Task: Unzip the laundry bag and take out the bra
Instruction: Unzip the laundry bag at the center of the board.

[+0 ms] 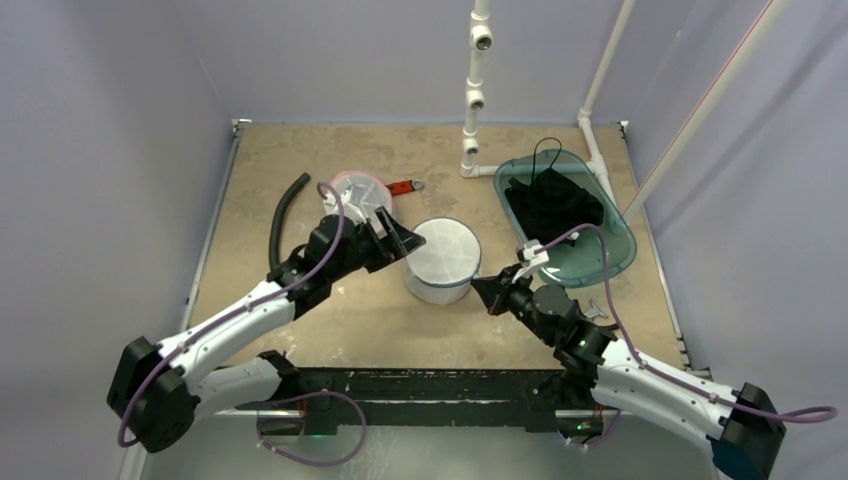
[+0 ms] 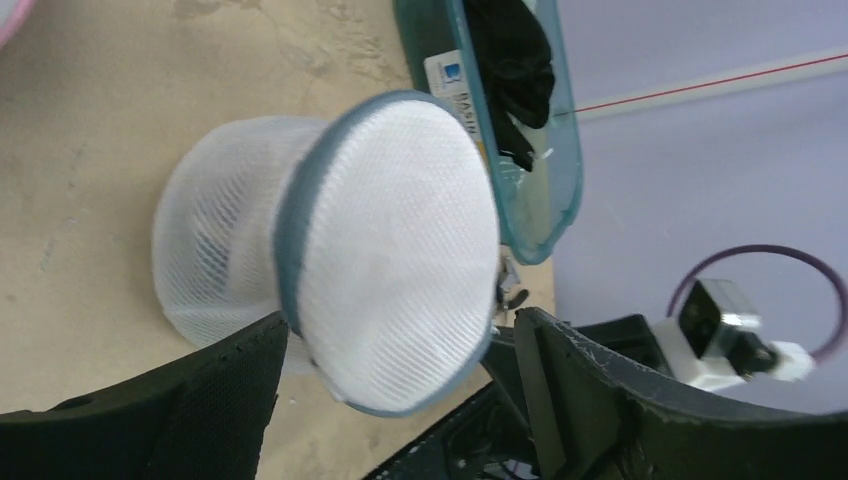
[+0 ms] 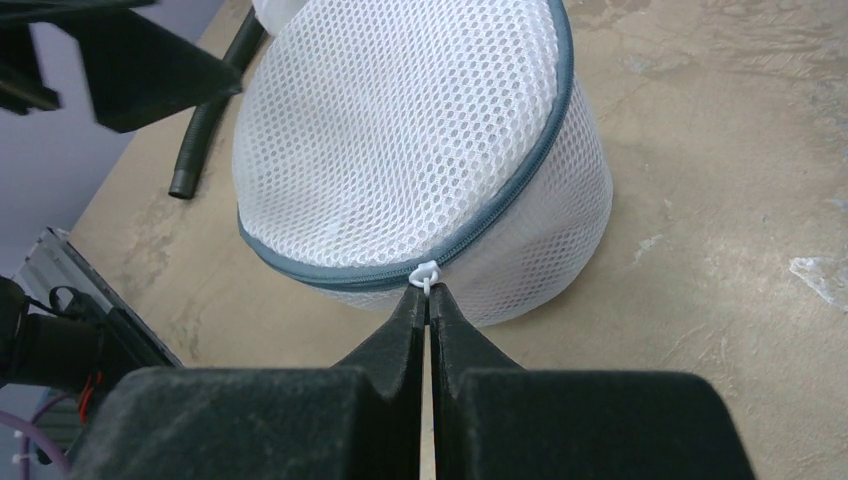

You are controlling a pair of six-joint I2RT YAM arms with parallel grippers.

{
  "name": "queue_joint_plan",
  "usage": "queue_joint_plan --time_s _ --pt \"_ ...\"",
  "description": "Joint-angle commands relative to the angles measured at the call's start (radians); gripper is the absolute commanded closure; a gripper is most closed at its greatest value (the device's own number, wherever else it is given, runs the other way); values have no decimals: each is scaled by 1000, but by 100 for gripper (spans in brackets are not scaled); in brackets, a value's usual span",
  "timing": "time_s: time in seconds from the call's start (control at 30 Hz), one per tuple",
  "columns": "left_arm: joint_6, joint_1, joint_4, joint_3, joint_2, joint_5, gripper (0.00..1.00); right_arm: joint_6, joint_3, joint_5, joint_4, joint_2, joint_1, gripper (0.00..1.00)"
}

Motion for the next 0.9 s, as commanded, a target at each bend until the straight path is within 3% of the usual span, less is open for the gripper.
queue_joint_plan --time_s 0.0,0.17,0.37,0.67,0.87 --pt "-179 -141 -124 34 -124 -245 18 -22 -1 -8 23 -9 -4 100" --pt "-451 -384 -155 -5 -124 -457 19 -25 14 -25 43 22 -5 100" --pt "-624 -607 -150 31 -6 -641 19 -44 34 -69 71 78 -4 100" --pt "-721 -612 -33 30 121 -752 24 -47 27 -108 85 77 -4 100" --pt "-695 -522 46 33 206 -674 36 -68 24 -179 114 87 -4 100"
